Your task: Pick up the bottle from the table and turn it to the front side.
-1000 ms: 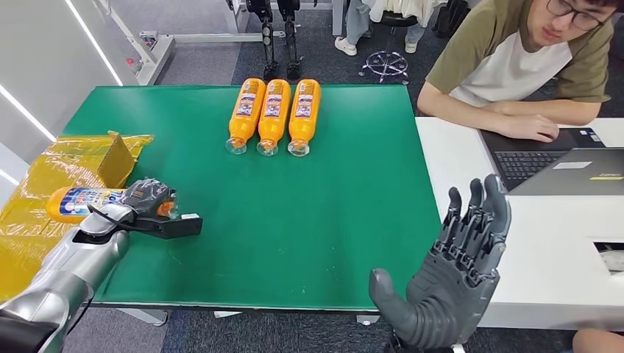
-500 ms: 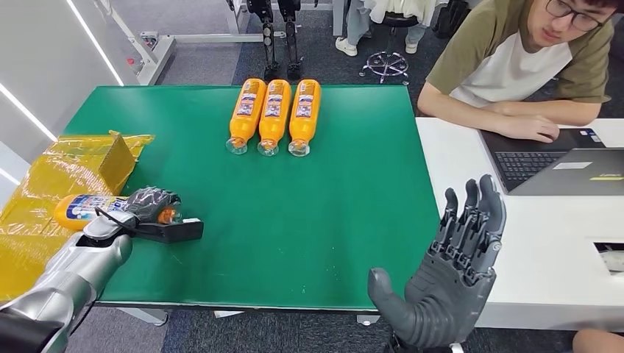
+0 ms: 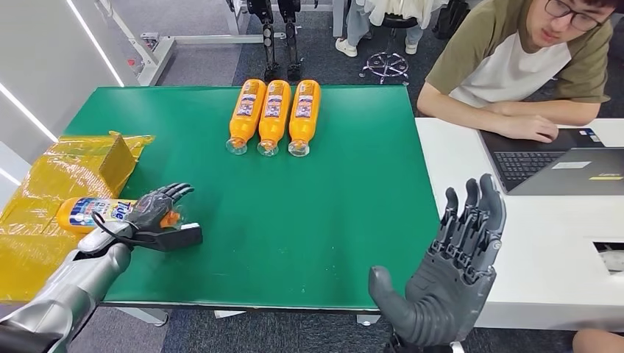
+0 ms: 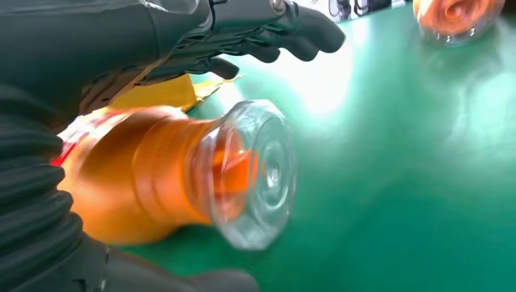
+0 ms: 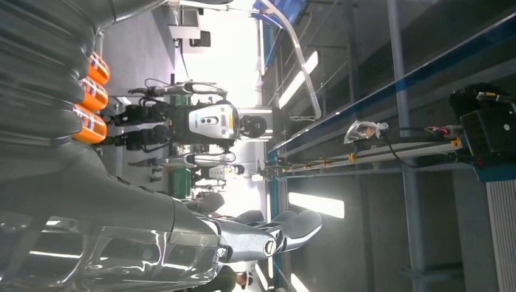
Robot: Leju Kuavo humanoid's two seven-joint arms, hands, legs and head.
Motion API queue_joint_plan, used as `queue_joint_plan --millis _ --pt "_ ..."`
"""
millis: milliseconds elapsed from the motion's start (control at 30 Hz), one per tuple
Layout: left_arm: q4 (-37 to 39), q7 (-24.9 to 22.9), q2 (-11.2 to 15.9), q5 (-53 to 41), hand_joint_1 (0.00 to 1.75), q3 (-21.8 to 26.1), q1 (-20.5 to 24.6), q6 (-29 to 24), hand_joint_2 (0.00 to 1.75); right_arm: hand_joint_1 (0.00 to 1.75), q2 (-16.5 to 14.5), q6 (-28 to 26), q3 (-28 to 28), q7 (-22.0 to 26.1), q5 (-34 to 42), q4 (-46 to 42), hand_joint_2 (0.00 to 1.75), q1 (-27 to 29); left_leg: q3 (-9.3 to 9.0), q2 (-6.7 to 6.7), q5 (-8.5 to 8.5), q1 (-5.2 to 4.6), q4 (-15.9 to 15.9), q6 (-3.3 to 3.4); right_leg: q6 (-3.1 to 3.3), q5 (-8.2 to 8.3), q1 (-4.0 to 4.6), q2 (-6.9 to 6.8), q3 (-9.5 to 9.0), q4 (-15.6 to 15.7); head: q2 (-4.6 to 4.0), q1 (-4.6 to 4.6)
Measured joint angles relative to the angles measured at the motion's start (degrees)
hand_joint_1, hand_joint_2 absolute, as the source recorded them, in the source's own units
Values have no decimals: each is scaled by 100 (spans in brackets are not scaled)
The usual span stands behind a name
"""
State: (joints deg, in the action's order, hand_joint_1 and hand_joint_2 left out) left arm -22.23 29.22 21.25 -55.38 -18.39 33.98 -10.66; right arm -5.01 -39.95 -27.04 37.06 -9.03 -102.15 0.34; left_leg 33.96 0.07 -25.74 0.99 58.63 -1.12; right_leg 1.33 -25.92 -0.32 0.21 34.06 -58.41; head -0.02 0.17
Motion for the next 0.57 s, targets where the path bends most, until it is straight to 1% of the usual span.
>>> queue_joint_plan --millis 167,300,567 --pt "-308 485 17 782 0 325 -371 -251 175 0 -4 -2 29 40 15 -56 175 18 9 2 0 0 0 0 0 0 0 2 12 0 -1 1" --pt "-726 699 23 1378 0 574 -660 -458 175 0 -4 -2 54 93 66 -80 175 44 13 2 0 0 0 0 0 0 0 2 15 0 -2 1" --pt "-2063 1019 60 2761 0 996 -1252 -913 175 0 -1 -2 84 166 155 -110 175 101 16 2 0 0 0 0 0 0 0 2 19 0 -1 1"
